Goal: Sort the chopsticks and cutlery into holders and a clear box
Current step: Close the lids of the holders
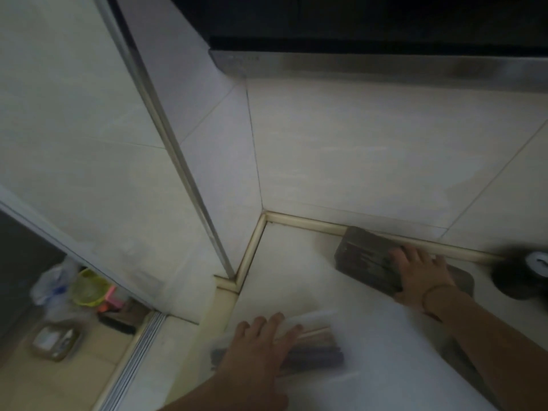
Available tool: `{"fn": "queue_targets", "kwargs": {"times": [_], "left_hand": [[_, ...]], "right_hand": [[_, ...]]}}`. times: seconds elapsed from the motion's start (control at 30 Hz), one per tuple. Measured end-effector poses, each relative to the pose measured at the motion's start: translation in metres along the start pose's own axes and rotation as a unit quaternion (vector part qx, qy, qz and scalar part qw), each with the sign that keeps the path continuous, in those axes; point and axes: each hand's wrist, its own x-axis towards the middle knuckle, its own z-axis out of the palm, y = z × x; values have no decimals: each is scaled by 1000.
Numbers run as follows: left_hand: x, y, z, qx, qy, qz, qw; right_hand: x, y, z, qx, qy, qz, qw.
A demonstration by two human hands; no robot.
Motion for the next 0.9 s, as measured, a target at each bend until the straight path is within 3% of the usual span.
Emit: {"fn": "queue_targets", "kwargs": {"times": [0.07,0.23,0.37,0.47,0.7,0.9], "left_hand": [[10,7,-11,-14,-35,-21,999],[51,9,-27,-7,14,-36,999],[92,0,-40,20,12,12,1000],[115,-5,-53,32,-4,23,999],[161,-9,-73,37,22,-59,997],[189,-25,-79,60,67,-39,995]], "right_hand": [[2,15,0,-9,-16,17,1000],[-8,48,12,21,-55,78,995],[-17,66,22,7,-58,101,993],[-17,67,30,25,-49,112,992],[-19,62,34,58,-45,123,990],[-20,60,35,76,-49,124,988]]}}
